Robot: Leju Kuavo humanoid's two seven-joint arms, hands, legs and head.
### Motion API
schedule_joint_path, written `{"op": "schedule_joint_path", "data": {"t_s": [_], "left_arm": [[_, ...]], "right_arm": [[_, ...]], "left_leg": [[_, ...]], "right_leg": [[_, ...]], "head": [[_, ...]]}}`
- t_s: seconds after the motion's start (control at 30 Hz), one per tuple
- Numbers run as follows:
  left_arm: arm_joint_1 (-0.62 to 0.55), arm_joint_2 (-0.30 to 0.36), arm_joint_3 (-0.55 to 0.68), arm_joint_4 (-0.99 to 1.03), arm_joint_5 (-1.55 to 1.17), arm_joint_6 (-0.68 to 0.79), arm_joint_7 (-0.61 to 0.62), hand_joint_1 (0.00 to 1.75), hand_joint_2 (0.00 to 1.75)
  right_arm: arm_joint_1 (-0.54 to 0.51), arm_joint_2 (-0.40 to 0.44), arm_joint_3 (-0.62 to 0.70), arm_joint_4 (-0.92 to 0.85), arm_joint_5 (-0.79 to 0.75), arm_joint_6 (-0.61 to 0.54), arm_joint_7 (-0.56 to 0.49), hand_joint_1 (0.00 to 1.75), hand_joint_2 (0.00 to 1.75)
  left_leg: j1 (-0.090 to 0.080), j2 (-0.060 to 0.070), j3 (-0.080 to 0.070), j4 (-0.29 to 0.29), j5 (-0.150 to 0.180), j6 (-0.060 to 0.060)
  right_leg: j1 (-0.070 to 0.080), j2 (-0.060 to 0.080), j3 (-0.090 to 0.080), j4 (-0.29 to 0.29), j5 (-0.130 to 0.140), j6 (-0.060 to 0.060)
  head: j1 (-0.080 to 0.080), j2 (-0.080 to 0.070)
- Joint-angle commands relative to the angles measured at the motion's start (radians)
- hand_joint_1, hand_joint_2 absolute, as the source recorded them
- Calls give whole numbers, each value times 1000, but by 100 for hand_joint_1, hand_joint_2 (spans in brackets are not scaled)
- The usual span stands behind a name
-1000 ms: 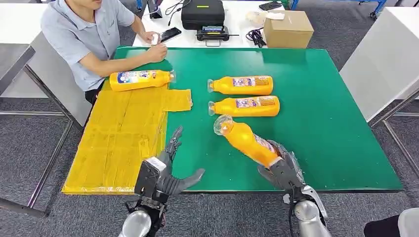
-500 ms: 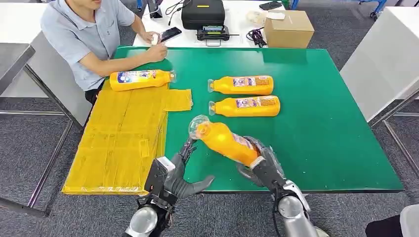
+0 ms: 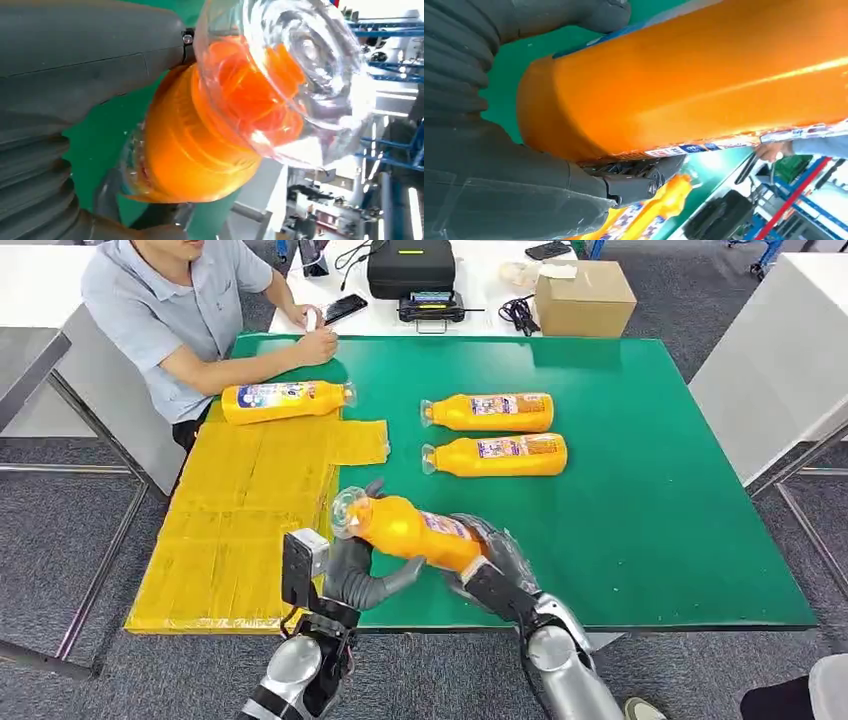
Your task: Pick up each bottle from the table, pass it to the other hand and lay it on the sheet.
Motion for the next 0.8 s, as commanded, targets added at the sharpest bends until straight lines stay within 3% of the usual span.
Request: {"op": "schedule_joint_path", "data": {"t_s": [0.03,0.7,0.73,0.77,0.8], "left_arm": [[-61,-19,-24,81,78,7,-7,0,175],[-107,-19,-56,169,185,39,-22,0,175],[-113,-19,-55,172,189,49,-38,42,175],[-115,-19,-54,179,191,53,-40,173,175],[-118,-19,-50,192,204,60,-53,175,175]], "right_arm": [[-76,24,41,122,-9,-14,-10,175,175],[-106,52,52,172,-37,-18,-19,175,175],[-111,55,54,183,-43,-19,-21,175,175],[-108,54,55,190,-46,-20,-22,175,175],[-109,51,58,205,-51,-24,-28,175,175]], "left_leg": [[1,2,4,1,-2,-2],[1,2,3,0,-1,-2],[1,2,2,0,-1,-2],[0,1,0,0,0,-1],[1,1,2,0,-1,-2]], "right_leg": [[2,1,4,0,-1,-3],[1,1,3,0,-1,-3],[1,1,2,0,-1,-2],[1,0,1,0,0,-1],[1,0,2,0,-1,-2]], "head": [[0,0],[0,0],[0,0],[0,0],[0,0]]}}
